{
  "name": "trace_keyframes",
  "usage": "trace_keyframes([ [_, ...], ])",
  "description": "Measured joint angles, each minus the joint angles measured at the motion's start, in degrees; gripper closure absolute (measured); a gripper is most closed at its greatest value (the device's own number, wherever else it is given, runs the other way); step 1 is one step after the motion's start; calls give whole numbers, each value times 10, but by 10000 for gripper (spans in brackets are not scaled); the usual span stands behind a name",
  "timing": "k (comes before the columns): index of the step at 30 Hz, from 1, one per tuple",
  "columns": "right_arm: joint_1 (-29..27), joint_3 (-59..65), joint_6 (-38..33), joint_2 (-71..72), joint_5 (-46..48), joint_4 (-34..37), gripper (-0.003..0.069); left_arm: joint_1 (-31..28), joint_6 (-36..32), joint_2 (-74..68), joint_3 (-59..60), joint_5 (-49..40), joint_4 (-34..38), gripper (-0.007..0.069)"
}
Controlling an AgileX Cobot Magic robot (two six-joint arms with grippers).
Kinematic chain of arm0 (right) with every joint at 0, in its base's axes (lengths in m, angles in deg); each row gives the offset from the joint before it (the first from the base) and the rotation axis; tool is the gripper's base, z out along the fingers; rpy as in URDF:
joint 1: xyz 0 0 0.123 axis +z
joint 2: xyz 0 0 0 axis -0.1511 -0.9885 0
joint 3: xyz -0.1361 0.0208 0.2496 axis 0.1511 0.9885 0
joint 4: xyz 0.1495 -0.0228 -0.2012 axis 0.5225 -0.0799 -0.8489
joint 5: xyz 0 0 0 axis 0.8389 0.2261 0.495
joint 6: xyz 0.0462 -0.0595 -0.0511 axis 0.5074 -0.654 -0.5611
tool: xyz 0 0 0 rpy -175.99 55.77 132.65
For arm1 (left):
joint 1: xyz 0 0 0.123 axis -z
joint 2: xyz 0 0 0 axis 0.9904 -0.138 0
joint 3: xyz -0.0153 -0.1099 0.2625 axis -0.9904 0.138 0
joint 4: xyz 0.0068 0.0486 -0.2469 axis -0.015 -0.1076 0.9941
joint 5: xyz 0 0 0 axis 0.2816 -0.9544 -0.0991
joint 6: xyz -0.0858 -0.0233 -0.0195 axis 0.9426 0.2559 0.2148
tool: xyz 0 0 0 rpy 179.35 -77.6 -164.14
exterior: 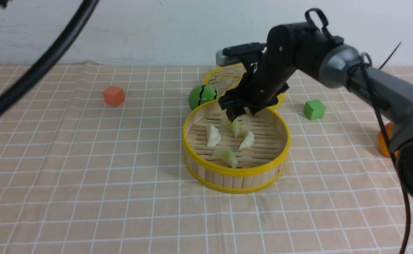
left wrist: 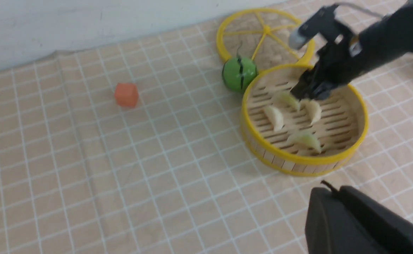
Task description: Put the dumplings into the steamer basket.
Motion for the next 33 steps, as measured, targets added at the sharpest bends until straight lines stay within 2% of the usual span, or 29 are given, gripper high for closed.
trace_keyframes([
  [3, 0, -22, -24, 52, 57, -3, 263, 0, 27, 83, 109, 1, -16, 607],
  [6, 0, -29, -45, 116, 106, -2, 398, 0, 51, 180, 229, 22, -19, 607],
  [10, 0, -32, -68, 204, 132, 0, 610, 0, 88, 326, 392, 96, -19, 607],
  [12, 0, -32, -69, 234, 134, 4, 662, 0, 103, 365, 444, 124, -20, 605],
  [18, 0, -17, -70, 328, 138, 39, 678, 0, 120, 468, 568, 196, -24, 603],
  [22, 0, 46, -79, 403, 138, 75, 678, 0, 121, 495, 612, 215, -24, 597],
  [28, 0, 270, -115, 577, 106, 126, 672, 0, 121, 496, 644, 214, -24, 594],
  [29, 0, 278, -116, 590, 102, 126, 671, 0, 121, 496, 645, 214, -24, 593],
  [30, 0, 352, -120, 651, 64, 128, 671, 0, 121, 496, 649, 214, -24, 590],
  [33, 0, 449, -122, 732, 13, 128, 669, 0, 121, 496, 653, 212, -24, 588],
])
